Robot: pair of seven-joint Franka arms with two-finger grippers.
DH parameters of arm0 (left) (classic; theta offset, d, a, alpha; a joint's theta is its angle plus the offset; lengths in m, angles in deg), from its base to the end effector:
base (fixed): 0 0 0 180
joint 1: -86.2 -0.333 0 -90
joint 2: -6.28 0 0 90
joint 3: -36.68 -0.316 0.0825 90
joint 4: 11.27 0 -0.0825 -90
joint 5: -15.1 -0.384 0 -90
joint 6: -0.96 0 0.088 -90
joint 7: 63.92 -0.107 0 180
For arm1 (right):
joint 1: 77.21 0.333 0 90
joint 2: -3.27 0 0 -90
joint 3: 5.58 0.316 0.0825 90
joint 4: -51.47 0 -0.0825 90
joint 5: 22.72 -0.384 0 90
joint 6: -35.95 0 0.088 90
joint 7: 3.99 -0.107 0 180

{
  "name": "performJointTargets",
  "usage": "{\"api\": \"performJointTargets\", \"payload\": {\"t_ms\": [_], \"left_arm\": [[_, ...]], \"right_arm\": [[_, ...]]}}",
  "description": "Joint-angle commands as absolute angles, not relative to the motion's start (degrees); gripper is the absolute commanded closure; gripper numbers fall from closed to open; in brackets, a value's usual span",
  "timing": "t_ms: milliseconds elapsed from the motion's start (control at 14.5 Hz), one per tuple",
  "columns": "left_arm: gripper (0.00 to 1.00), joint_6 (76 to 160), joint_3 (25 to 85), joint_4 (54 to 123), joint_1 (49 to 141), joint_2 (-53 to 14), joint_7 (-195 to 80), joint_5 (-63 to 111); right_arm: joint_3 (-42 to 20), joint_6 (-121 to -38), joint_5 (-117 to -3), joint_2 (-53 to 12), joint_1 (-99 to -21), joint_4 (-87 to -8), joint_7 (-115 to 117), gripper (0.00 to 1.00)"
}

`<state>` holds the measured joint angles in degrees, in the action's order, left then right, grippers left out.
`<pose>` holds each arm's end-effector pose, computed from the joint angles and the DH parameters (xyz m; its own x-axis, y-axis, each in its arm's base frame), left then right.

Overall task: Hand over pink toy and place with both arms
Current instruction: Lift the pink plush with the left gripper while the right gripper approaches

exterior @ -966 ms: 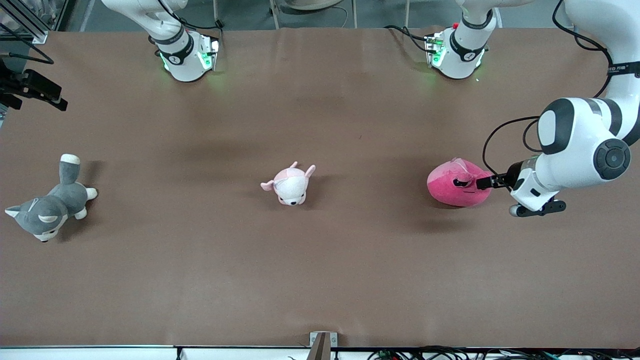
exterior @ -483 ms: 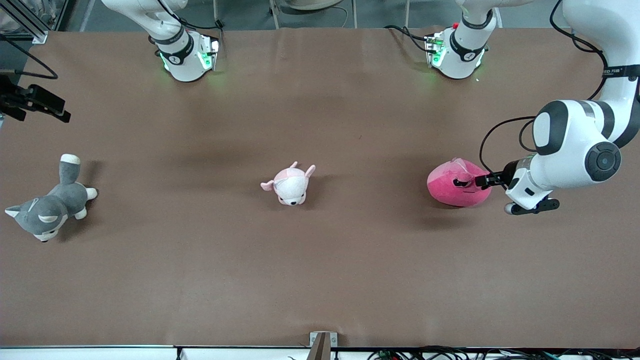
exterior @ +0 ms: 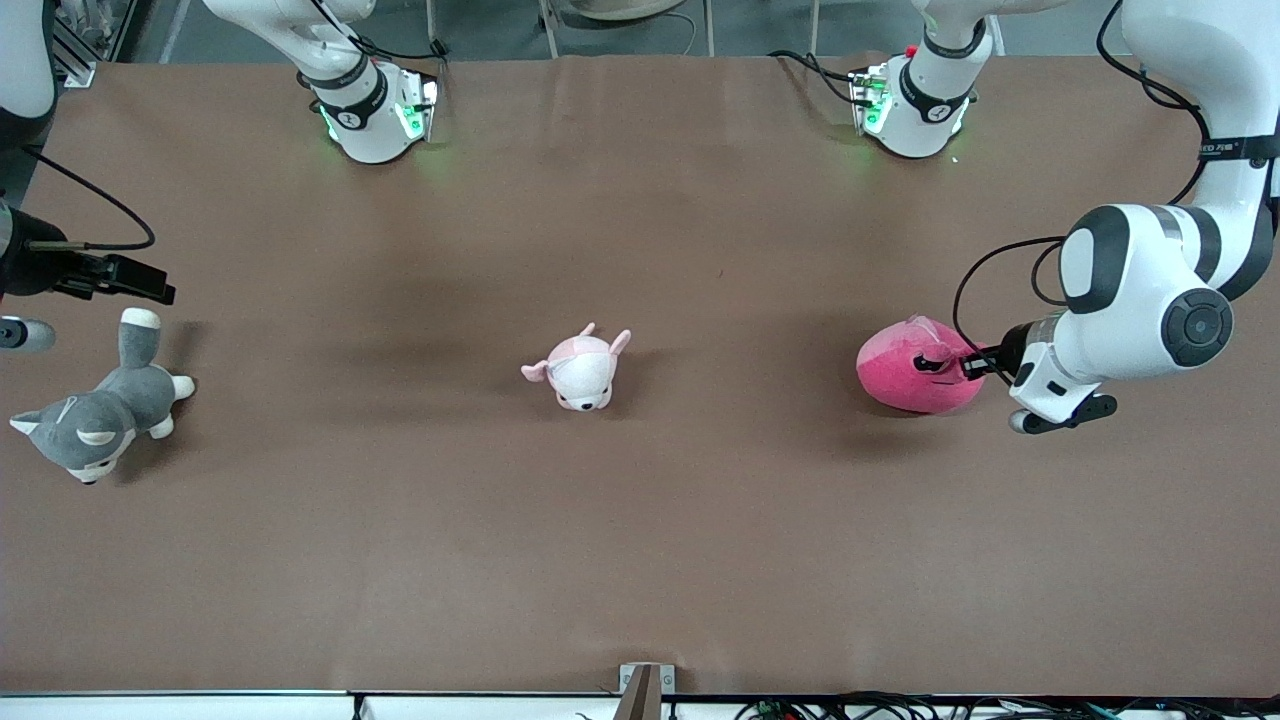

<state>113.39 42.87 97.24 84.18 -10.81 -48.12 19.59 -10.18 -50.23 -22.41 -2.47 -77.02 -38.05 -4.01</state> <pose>0.5917 -0.0455 0.3314 0.9420 0.2290 -0.2454 0.2434 -0.9695 0.0296 0.5720 -0.0426 0.5667 0.9845 -0.0775 -0.1575 -0.0763 -0.9970 0.0135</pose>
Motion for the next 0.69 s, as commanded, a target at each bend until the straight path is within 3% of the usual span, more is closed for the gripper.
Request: {"api": "performJointTargets", "payload": {"t_ms": [0, 276, 621], "left_arm": [[0.85, 111.0, 44.1, 94.3, 84.4, -9.9, -45.2, 20.4], [0.85, 99.8, 48.6, 84.0, 84.3, -9.7, -39.1, 20.4], [0.85, 90.7, 57.8, 70.6, 84.4, -9.3, -26.8, 22.3]], "right_arm": [[-9.5, -49.7, -21.5, -1.8, -77.6, -37.6, -5.6, 0.0], [-9.0, -49.0, -22.5, -1.7, -76.5, -37.7, -18.5, 0.0], [-8.9, -47.6, -26.0, -1.6, -66.5, -38.0, -46.0, 0.0]]}}
